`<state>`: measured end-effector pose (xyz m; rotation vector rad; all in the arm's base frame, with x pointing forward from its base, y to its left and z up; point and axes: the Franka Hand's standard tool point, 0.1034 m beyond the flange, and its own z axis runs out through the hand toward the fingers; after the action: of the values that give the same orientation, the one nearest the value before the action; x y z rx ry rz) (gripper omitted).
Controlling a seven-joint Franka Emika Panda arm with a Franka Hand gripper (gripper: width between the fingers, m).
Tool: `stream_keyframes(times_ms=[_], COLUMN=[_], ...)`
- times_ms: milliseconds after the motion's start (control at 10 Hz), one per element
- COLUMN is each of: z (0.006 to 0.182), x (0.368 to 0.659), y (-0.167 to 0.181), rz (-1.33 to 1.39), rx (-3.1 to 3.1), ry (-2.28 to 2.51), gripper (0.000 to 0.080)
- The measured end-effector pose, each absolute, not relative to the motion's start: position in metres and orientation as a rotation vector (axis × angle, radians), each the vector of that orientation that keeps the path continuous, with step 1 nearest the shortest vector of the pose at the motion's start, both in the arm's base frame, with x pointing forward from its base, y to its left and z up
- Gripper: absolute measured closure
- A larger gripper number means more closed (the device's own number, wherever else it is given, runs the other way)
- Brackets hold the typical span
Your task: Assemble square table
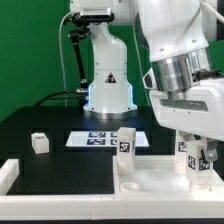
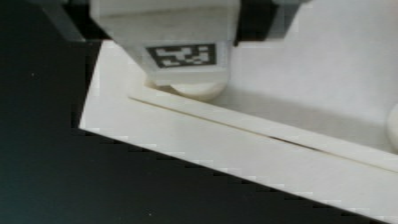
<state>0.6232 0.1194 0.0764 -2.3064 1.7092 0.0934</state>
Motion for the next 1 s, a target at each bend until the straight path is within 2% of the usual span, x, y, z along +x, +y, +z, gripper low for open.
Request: stream_keyframes(times_ms=[200,300,400,500,800,1000], z=[0.0757,0.0757,0.0763,0.0756,0.0746,0.0778], x=[0.6220,0.6219,0.6238,0.6232,0.6230,0.6273], y=[0.1208,0.1216,0.1221,0.1218,0.1203,0.1166], rz=[0.084,0.055,0.002,-0.028,-0.071,-0.168], rx=[-2.387,-2.524,-2.629,-2.655,-2.774,-2.951], ry=[1.599,1.384,1.182,1.118,0.794,0.128], gripper=[0.0502,0.0502,0.0271,0.0178,0.0151,0.0150])
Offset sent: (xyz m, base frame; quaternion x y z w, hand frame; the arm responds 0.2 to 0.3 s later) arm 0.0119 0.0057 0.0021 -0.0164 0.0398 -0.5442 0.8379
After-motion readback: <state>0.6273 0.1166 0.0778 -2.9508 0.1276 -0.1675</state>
